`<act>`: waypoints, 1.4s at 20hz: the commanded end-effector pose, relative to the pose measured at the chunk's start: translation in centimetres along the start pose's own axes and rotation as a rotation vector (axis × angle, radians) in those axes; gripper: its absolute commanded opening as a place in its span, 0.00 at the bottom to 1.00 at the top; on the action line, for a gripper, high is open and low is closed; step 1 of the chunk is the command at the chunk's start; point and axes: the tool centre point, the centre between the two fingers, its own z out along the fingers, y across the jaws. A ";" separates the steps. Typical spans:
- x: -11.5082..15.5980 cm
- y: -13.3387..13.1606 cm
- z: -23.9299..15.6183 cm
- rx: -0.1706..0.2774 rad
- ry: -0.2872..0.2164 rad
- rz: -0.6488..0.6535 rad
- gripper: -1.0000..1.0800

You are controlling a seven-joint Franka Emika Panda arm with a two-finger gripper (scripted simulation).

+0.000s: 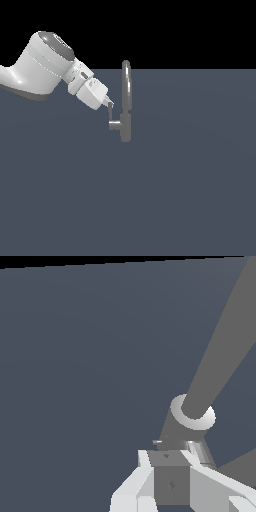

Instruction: Turn on the faucet by rotating a designated handle.

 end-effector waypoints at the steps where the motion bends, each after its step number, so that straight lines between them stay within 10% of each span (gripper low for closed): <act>1: -0.1 0.0 0.0 0.000 -0.001 0.001 0.00; 28: 0.1 6.5 -0.2 0.005 -0.001 -0.002 0.00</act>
